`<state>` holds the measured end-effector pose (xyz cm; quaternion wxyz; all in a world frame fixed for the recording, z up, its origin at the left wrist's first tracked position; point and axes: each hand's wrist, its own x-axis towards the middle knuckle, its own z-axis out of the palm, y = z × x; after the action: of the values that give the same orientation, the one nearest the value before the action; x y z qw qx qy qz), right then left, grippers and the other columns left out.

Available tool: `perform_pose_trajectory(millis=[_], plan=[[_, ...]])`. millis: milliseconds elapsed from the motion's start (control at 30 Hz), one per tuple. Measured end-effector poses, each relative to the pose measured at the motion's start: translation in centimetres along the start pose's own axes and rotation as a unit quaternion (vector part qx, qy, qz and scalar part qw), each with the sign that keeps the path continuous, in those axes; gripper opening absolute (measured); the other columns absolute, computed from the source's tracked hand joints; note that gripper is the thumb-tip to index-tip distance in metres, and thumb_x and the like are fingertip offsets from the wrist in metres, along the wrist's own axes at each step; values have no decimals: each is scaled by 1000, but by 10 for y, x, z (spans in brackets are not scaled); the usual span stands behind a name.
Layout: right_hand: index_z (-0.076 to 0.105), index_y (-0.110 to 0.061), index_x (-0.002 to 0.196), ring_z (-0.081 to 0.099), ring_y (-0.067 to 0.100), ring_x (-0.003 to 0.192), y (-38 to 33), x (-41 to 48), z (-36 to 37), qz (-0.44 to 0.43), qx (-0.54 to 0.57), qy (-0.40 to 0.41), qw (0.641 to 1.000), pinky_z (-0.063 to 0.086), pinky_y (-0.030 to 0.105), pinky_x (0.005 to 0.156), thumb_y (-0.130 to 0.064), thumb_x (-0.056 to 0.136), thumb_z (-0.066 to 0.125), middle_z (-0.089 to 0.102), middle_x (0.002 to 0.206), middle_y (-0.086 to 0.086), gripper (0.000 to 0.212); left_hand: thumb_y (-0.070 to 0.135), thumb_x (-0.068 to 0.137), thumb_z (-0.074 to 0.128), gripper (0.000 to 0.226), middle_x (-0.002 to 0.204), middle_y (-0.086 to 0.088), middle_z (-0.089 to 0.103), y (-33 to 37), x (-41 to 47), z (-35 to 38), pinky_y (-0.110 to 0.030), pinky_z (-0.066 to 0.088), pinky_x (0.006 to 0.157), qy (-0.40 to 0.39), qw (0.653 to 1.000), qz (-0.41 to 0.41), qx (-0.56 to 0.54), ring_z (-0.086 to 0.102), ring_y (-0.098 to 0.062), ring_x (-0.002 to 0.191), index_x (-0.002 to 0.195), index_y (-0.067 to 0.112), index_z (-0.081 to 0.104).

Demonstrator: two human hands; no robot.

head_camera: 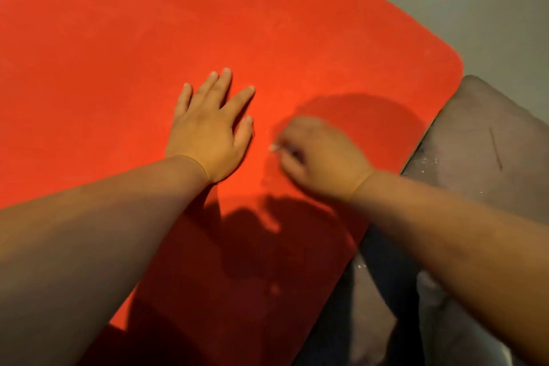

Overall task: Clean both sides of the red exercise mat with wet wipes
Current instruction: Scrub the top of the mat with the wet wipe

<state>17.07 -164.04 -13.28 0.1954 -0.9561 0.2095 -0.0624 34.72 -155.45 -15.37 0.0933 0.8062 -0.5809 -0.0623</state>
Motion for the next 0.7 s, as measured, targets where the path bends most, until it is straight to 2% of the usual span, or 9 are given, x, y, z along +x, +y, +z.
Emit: perform_pose_trajectory(millis=[67,133,167,233,333,433,500,600,700], plan=[[67,-7,87,56,34,89,49,11,-22,156,-53,73,984,33,32,76,-21,79,48,61,89,17,25,47,90,28,58,156,-9,27,0,0,1,-48,10,117,-4,1000,1,-2,23,-27,145,143,30,42],[69,-5,93,54,36,96,86,16,-41,323,-85,149,931,31,32,79,-18,81,47,60,99,20,28,47,90,28,60,157,-8,26,1,0,2,-47,9,117,-4,1000,-1,-1,20,-25,146,145,26,38],[70,-5,96,54,35,99,85,19,-39,352,-89,163,917,31,32,81,-16,83,47,60,103,21,28,47,91,29,62,157,-7,26,1,1,2,-46,8,118,-4,1000,-6,-1,18,-24,146,147,22,36],[70,-6,93,55,35,96,46,27,-17,302,-61,132,942,35,34,84,-13,84,51,61,98,19,22,46,91,30,66,157,-8,24,0,1,2,-44,5,119,2,1000,-17,-5,13,-23,147,149,14,31],[69,-7,86,57,32,85,-24,22,18,89,14,64,994,42,37,81,-12,83,56,61,85,13,14,39,88,29,68,156,-15,25,0,0,0,-42,2,119,12,999,-25,-37,14,-28,147,148,6,29],[70,-9,89,58,31,84,2,25,4,-12,-13,16,1000,38,32,79,-20,86,51,63,85,12,23,31,83,26,69,153,-18,30,1,0,-1,-44,5,118,15,997,-22,-71,21,-31,144,146,2,33],[71,-9,92,58,35,90,44,37,-14,87,-66,75,991,36,33,81,-20,84,48,64,91,16,26,25,82,29,67,152,-18,32,-1,1,-2,-43,6,118,10,996,-26,-83,24,-32,143,145,1,35],[70,-10,97,58,35,99,91,54,-37,352,-62,150,922,39,33,82,-14,86,52,64,105,17,21,18,80,34,64,149,-19,37,-7,3,-4,-40,11,118,12,994,-28,-108,29,-33,141,142,2,40],[70,-4,91,59,37,95,43,70,-12,318,-22,174,932,35,33,83,-6,82,53,65,98,21,20,21,80,38,61,146,-15,44,-18,4,-7,-41,17,117,27,996,-42,-79,34,-32,139,139,6,46]])
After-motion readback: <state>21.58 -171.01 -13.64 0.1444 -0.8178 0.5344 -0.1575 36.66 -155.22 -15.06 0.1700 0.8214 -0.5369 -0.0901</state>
